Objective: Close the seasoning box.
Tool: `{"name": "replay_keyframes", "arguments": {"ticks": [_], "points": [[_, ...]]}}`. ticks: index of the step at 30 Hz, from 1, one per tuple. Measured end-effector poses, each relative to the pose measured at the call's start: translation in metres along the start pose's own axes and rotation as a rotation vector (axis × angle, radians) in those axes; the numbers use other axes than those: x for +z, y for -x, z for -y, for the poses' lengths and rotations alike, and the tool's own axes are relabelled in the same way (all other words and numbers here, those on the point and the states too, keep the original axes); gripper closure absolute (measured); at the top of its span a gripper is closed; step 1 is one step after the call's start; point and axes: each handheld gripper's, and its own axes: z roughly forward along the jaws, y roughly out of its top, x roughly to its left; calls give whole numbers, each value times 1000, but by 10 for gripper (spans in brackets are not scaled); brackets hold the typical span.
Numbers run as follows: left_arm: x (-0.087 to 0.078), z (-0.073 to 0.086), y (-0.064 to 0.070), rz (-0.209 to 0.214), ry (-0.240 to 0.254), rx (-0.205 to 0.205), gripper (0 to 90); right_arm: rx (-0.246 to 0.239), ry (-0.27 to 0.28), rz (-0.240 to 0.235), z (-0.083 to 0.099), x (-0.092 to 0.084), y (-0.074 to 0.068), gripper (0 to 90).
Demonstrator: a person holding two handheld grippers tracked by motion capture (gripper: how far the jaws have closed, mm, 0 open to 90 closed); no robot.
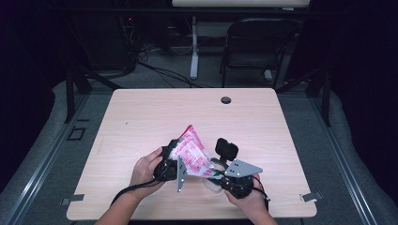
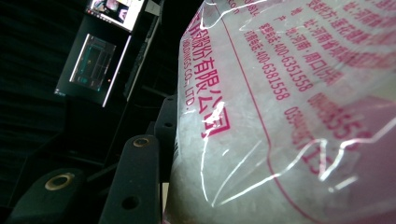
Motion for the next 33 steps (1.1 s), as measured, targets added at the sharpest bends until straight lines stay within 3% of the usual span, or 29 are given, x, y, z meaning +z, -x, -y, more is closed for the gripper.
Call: {"name": "replay_keyframes", "arguments": {"ticks": [23,33], "points": [[-1,-4,3,-36,-7,66,624,-11,-12,22,3,0,0,900],[-1,-3,4,-31,-7,61,624,-22,-14,27,3,1,-1,899]]}}
